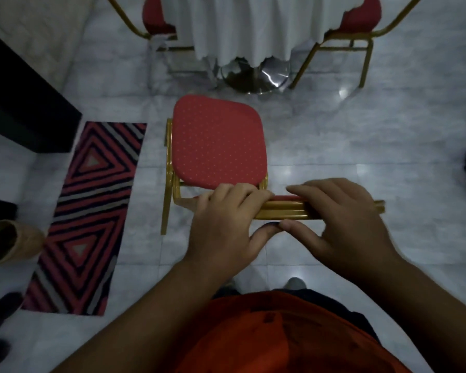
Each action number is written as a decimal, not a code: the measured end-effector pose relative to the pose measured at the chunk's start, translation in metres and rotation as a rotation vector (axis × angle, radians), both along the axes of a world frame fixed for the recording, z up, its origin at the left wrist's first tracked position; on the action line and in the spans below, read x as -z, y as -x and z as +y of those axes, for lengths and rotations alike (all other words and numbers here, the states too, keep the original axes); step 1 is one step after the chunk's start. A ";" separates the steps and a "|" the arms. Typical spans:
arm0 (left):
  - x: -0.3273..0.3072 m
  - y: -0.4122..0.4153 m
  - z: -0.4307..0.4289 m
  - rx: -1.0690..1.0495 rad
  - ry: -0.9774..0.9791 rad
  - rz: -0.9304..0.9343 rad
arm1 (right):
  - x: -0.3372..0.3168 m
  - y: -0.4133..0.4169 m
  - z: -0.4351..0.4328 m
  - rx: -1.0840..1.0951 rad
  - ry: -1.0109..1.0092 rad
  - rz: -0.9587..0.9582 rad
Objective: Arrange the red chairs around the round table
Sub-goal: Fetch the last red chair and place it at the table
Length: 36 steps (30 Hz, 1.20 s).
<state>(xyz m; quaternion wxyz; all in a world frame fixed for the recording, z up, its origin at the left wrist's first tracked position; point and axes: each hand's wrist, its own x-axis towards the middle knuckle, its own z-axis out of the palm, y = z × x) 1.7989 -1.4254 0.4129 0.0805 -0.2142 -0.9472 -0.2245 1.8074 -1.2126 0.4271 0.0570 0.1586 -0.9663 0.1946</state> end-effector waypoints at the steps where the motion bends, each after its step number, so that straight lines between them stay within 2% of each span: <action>1: -0.001 -0.002 -0.001 -0.043 0.026 0.035 | 0.004 -0.001 0.004 0.011 0.018 -0.023; 4: -0.003 -0.006 -0.016 -0.128 0.062 0.092 | 0.013 0.004 0.006 0.017 0.114 -0.112; 9: -0.001 -0.001 -0.049 -0.104 0.060 0.155 | 0.022 0.014 -0.018 -0.057 0.234 -0.179; 11: 0.004 0.004 -0.056 -0.082 0.049 0.220 | 0.024 0.018 -0.028 -0.032 0.219 -0.191; 15: 0.017 0.019 -0.066 -0.128 -0.007 0.308 | 0.026 0.037 -0.041 -0.002 0.131 -0.071; 19: 0.028 0.039 -0.068 -0.188 -0.047 0.265 | 0.025 0.063 -0.045 -0.022 0.076 0.022; 25: 0.032 0.085 -0.064 -0.117 -0.155 0.202 | 0.030 0.088 -0.041 0.048 0.101 0.114; 36: 0.055 0.162 0.001 -0.018 -0.246 0.070 | 0.043 0.155 0.025 0.077 0.059 0.140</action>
